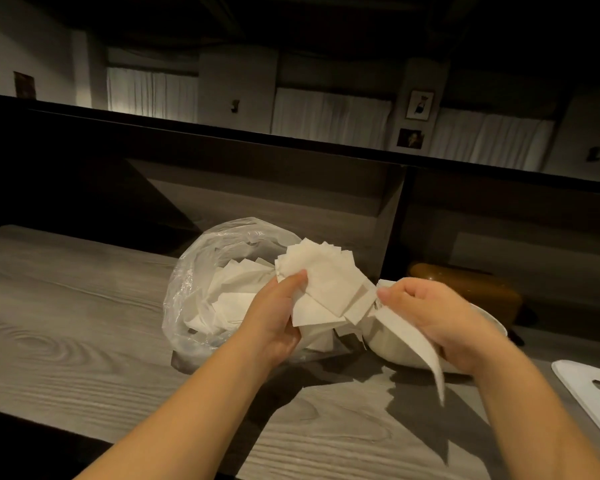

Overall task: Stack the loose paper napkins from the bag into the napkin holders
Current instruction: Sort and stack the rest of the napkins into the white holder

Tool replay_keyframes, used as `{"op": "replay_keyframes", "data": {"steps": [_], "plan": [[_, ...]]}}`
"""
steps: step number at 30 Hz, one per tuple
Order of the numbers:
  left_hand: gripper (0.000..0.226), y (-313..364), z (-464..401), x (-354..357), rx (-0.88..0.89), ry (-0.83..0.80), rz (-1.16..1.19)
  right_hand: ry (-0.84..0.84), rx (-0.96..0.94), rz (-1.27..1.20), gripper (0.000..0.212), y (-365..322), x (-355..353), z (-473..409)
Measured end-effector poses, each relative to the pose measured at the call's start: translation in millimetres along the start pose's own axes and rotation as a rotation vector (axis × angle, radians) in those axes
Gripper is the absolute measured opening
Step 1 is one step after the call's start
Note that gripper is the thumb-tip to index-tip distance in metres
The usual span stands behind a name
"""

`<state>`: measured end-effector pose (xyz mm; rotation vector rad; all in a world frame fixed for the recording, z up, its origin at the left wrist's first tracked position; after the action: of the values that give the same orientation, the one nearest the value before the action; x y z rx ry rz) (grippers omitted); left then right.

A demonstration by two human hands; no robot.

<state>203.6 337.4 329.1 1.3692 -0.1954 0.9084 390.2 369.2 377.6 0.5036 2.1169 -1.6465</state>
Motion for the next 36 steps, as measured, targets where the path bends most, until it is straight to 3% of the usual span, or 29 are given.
{"op": "replay_keyframes", "data": {"steps": [3,5,8,10,15,18,22,24,27,33,36], "plan": [[0.015,-3,5,3,-0.03,-0.049,-0.077,0.006,0.009,-0.295,0.015,-9,-12,6],[0.016,-8,8,6,-0.028,-0.107,-0.194,0.131,-0.049,-0.393,0.012,-11,-11,5],[0.018,-15,11,10,-0.015,-0.219,-0.366,0.407,-0.182,-0.325,0.005,-13,-5,4],[0.023,-22,12,12,-0.013,-0.288,-0.476,0.495,-0.212,-0.354,0.005,-12,-1,4],[0.027,-33,13,16,-0.081,-0.307,-0.489,0.601,-0.384,-0.168,0.016,-10,11,2],[0.047,-32,13,18,-0.165,-0.314,-0.371,0.657,-0.427,-0.148,0.02,-14,18,-1],[0.021,-28,12,17,-0.053,-0.334,-0.464,0.65,-0.519,-0.091,0.015,-18,20,-3],[0.028,-21,7,12,-0.023,-0.27,-0.404,0.656,-0.656,-0.068,0.013,-21,5,-1],[0.026,-8,2,4,-0.06,-0.186,-0.269,0.521,-0.825,0.011,0.036,-20,-17,3],[0.041,1,-2,-6,-0.1,-0.147,-0.217,-0.049,-0.772,0.226,0.06,-21,4,14],[0.038,1,-5,-9,-0.126,-0.146,-0.241,-0.083,-0.757,0.335,0.064,-18,11,11]]}}
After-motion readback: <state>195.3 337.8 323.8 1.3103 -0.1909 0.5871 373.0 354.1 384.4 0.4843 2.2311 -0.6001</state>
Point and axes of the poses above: each hand's wrist, its own z-axis away from the middle knuckle, its own x-axis out of the palm, y = z × x, the point moved 5 cm from there along -z, towards the middle knuckle, and after that the axes turned 14 degrees about y, right-handed, at the moved point
